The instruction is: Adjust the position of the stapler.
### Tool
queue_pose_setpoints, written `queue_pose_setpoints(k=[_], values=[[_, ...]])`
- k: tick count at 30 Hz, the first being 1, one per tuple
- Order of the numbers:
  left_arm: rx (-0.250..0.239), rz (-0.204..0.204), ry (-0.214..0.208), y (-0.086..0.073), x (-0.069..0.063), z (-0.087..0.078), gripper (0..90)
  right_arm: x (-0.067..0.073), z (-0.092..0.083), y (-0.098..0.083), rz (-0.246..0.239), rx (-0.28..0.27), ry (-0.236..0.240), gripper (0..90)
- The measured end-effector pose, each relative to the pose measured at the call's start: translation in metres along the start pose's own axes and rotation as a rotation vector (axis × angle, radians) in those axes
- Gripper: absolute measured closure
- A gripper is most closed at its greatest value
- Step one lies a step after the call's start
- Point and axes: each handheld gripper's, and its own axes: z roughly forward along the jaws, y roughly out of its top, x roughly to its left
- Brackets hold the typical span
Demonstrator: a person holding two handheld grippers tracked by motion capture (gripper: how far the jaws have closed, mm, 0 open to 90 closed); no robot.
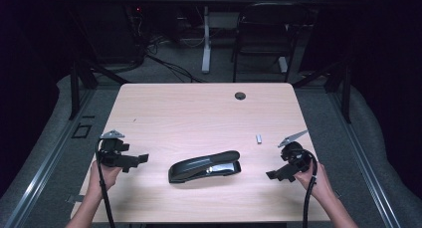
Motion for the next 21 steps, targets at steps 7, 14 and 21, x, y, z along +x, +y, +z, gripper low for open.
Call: queue_pose_setpoints(k=[7,14,21], values=[[0.021,0.009,0.020,0.001,-0.005,0.002,0.0,0.017,0.004,0.018,-0.074,-0.008,0.017,2.0],[0.055,0.035,0.012,0.002,-0.016,0.007,0.0,0.028,0.011,0.035,-0.131,-0.024,0.058,2.2],[0.068,0.071,-0.027,0.003,-0.027,0.013,0.0,0.037,0.014,0.048,-0.160,-0.041,0.095,2.3]])
